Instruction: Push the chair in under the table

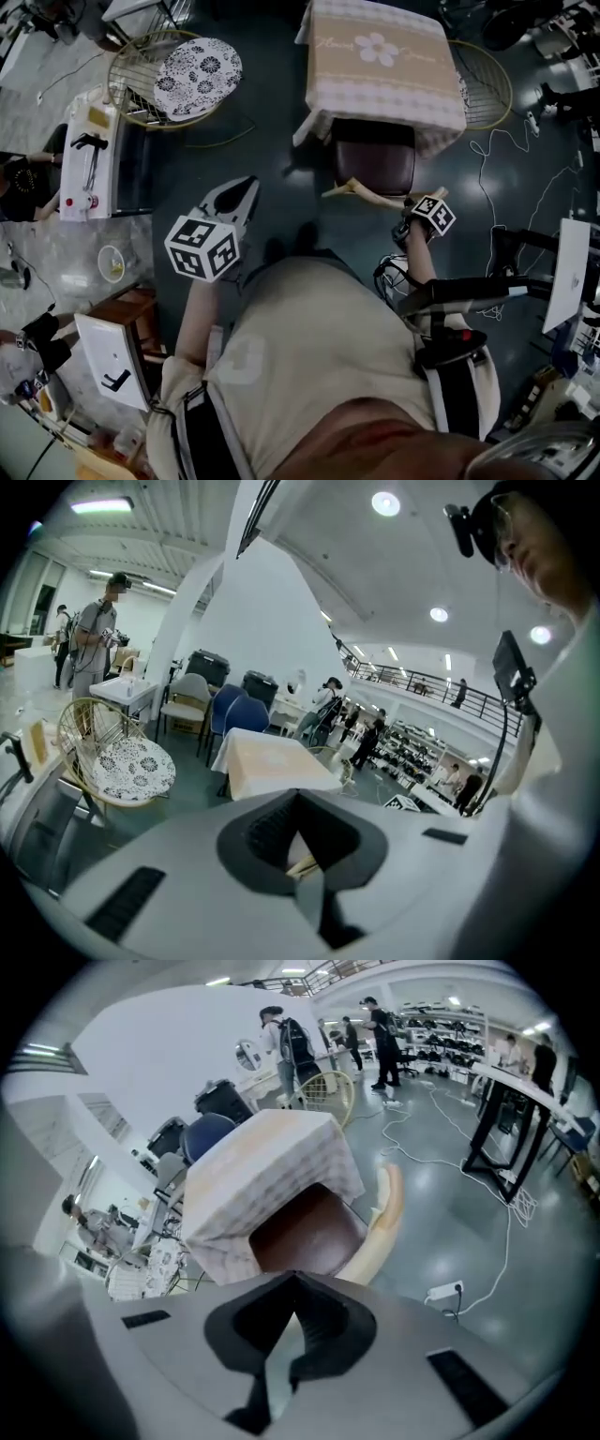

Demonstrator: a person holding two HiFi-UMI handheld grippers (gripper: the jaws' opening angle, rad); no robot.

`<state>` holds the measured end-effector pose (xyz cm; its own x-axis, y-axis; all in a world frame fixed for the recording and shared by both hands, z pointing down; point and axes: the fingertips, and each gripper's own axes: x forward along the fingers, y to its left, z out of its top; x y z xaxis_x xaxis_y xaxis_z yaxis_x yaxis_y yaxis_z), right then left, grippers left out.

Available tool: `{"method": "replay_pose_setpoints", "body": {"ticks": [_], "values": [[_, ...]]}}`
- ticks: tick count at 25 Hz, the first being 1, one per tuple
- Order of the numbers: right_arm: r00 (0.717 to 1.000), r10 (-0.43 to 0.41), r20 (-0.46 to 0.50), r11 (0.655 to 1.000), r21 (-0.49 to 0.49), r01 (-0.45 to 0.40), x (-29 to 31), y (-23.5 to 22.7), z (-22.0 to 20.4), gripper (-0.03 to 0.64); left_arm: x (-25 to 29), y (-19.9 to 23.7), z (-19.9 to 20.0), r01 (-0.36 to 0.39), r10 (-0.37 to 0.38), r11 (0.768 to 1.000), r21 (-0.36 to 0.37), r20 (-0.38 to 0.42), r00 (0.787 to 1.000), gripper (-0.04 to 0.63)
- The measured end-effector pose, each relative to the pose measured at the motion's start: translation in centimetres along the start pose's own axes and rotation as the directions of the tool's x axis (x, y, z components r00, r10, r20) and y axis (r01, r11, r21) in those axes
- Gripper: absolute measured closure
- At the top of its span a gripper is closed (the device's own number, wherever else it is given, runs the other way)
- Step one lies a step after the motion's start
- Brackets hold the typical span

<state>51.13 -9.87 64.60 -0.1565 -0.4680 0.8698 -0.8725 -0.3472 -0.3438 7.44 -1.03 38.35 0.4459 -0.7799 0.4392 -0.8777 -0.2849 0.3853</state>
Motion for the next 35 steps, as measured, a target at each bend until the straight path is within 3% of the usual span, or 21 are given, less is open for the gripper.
{"method": "replay_pose_setpoints", "body": {"ticks": [4,9,13,17,20,23,27,31,35], "values": [[0.989,0.137,0.047,0.974,-0.189,-0.126,-2.0,7.1,0.2,0.606,-1.5,0.6,0.6,0.000,0.001,1.000,-0.019,0.037,0.999,0.591],[0.965,0.255,0.063,0.871,-0.448,-0.201,-4.1,16.1,-2.1,0.606,-4.7,2.4,1.2,-0.008,0.011,0.999,-0.031,0.098,0.995,0.589],[0.900,0.431,0.061,0.795,-0.497,-0.347,-6.9,23.4,-4.6,0.607,-7.6,3.6,1.1,-0.024,0.025,1.000,-0.009,0.123,0.992,0.589],[0.831,0.556,0.037,0.702,-0.557,-0.445,-10.1,29.7,-7.2,0.607,-10.4,4.8,0.6,-0.036,0.036,0.999,-0.002,0.132,0.991,0.591],[0.762,0.647,-0.027,0.635,-0.534,-0.558,-12.8,34.0,-9.8,0.607,-11.9,5.2,-0.1,-0.020,0.019,1.000,0.010,0.128,0.992,0.591],[0.654,0.747,-0.118,0.549,-0.447,-0.707,-15.8,38.0,-12.7,0.607,-12.9,5.7,-0.3,-0.021,0.020,1.000,0.007,0.135,0.991,0.591],[0.526,0.825,-0.209,0.408,-0.424,-0.809,-19.8,42.3,-15.4,0.607,-14.2,6.9,0.4,-0.032,0.037,0.999,-0.028,0.203,0.978,0.590],[0.379,0.870,-0.314,0.255,-0.371,-0.893,-23.5,45.6,-18.1,0.607,-15.2,8.2,0.4,-0.065,0.078,0.996,-0.060,0.232,0.970,0.591],[0.317,0.869,-0.380,0.186,-0.343,-0.921,-24.8,47.3,-20.2,0.607,-15.6,8.6,0.3,-0.084,0.100,0.993,-0.079,0.240,0.965,0.589]]}}
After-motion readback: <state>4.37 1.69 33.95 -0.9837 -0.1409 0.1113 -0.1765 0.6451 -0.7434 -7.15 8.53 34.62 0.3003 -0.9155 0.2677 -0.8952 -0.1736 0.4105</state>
